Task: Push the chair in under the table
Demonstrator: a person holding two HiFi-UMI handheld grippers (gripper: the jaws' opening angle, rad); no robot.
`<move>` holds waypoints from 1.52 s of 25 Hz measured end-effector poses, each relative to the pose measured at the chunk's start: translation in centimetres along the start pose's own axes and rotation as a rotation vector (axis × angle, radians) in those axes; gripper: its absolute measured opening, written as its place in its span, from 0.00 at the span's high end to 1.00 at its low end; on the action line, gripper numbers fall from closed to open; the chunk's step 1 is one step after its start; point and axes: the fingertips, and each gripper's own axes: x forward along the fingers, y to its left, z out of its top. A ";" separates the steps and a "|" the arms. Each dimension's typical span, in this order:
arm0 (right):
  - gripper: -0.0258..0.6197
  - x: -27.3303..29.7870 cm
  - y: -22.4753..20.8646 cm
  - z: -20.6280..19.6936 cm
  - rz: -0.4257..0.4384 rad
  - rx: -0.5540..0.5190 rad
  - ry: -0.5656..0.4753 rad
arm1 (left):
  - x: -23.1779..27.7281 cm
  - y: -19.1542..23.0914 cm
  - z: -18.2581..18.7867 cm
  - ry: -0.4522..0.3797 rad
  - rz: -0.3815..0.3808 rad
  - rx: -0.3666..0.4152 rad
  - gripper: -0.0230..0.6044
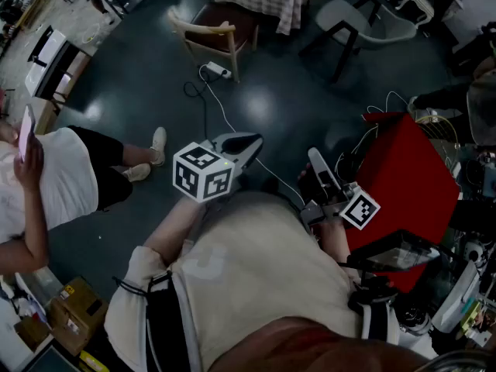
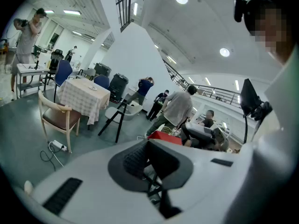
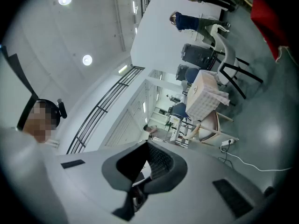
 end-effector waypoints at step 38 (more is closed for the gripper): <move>0.95 6.2 -4.7 6.3 -0.034 -0.105 0.219 | 4.5 6.8 7.2 -0.058 0.225 0.032 0.96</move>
